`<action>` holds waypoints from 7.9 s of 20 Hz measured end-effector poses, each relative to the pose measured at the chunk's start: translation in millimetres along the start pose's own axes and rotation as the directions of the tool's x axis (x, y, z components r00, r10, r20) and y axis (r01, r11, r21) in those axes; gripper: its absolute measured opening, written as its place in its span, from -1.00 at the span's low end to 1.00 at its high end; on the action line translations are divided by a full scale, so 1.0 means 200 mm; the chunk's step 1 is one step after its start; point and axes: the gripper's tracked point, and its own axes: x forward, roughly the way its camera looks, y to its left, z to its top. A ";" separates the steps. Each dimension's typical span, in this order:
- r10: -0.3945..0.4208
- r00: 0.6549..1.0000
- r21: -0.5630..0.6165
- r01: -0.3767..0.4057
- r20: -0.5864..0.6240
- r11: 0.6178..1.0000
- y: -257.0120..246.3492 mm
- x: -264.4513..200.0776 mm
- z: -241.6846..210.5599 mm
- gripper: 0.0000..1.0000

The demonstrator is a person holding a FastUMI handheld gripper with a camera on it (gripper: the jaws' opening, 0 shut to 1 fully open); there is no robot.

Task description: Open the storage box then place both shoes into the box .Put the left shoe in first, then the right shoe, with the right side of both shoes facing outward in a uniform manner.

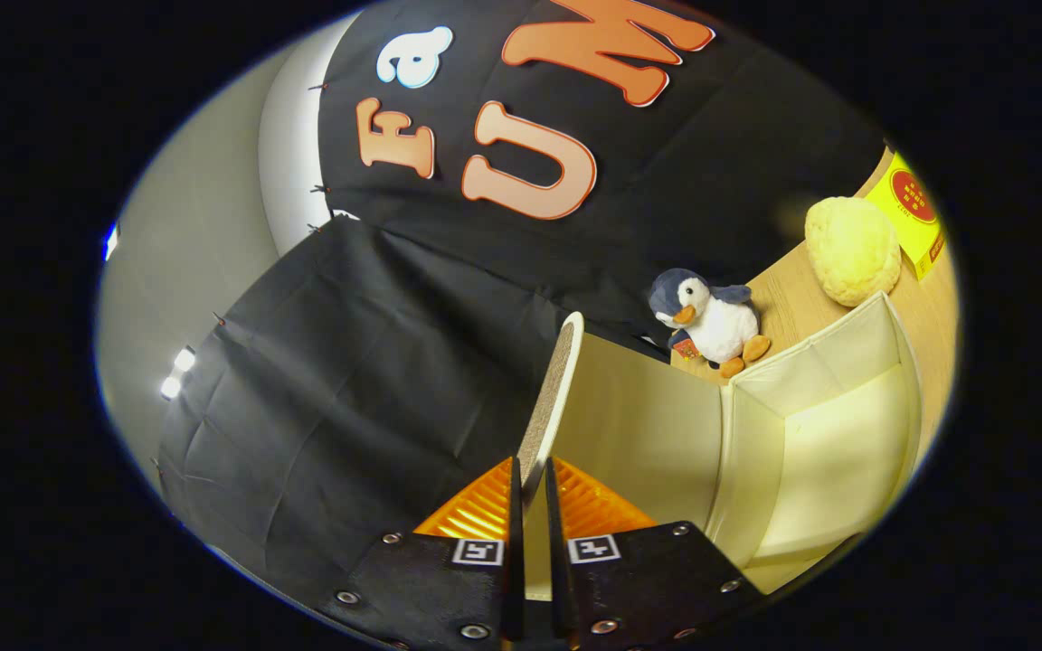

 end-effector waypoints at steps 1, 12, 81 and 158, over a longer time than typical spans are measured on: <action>-0.022 1.000 -0.025 0.022 -0.004 0.999 -0.02 0.01 -0.01 -0.41; -0.206 0.977 -0.171 0.213 0.058 0.962 -0.27 -0.20 0.10 0.95; -0.797 0.515 -0.364 0.841 0.316 0.399 -1.47 -1.41 0.33 -0.96; -0.882 0.405 -0.241 0.905 0.240 0.350 -2.09 -2.14 0.29 0.89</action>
